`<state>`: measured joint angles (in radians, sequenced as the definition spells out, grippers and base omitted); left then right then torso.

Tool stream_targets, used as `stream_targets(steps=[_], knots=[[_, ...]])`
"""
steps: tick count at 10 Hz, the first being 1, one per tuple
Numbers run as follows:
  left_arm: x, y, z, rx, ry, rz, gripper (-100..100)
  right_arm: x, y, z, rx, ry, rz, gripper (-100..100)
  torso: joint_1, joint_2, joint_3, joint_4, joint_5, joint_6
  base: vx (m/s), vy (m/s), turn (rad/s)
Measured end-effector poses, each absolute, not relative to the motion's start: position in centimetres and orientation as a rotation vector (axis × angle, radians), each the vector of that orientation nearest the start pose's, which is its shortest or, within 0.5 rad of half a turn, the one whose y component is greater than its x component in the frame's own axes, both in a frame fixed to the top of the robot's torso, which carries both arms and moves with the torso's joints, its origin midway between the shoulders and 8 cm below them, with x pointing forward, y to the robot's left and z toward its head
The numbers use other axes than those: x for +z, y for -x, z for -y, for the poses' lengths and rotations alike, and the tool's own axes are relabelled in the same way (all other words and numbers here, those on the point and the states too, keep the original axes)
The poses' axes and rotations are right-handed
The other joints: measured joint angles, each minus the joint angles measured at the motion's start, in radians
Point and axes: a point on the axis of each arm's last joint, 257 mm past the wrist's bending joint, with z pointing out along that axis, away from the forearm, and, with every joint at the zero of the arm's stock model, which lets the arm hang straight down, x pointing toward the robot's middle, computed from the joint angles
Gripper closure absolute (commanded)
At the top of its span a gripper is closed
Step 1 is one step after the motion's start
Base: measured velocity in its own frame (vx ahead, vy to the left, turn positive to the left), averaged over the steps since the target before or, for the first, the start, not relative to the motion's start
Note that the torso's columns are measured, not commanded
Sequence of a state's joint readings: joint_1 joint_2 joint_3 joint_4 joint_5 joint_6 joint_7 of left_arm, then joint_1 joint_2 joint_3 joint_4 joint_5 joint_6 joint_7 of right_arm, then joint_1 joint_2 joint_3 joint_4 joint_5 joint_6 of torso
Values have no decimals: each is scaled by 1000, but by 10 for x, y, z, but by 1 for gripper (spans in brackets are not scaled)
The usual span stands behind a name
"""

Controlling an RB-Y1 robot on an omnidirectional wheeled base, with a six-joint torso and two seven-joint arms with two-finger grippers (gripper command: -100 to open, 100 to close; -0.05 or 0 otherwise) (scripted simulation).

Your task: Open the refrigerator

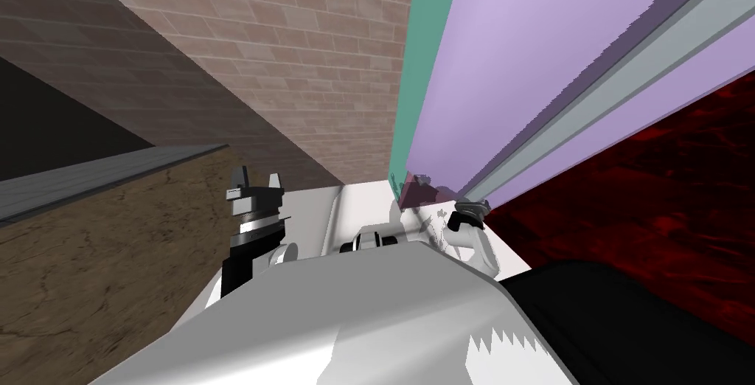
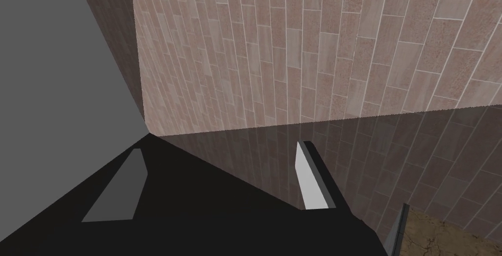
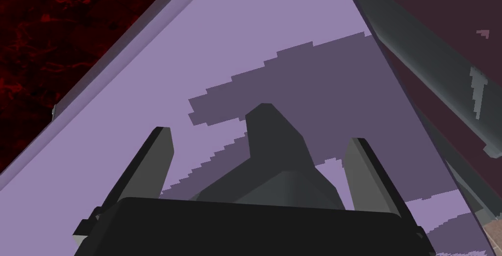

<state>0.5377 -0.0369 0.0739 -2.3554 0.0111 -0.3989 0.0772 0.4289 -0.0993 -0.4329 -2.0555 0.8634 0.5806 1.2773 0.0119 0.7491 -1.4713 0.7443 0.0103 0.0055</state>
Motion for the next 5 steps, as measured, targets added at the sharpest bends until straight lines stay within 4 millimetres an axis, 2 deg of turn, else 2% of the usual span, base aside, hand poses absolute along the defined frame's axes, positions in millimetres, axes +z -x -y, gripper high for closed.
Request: stream_targets(steps=[5], knots=[[28, -336, -313, -1277, 757, -586, 0, -207, -277, 593, -1329, -152, -1883, 0, -8, -7, -3, -4, -6, -4, 4, 0, 9]])
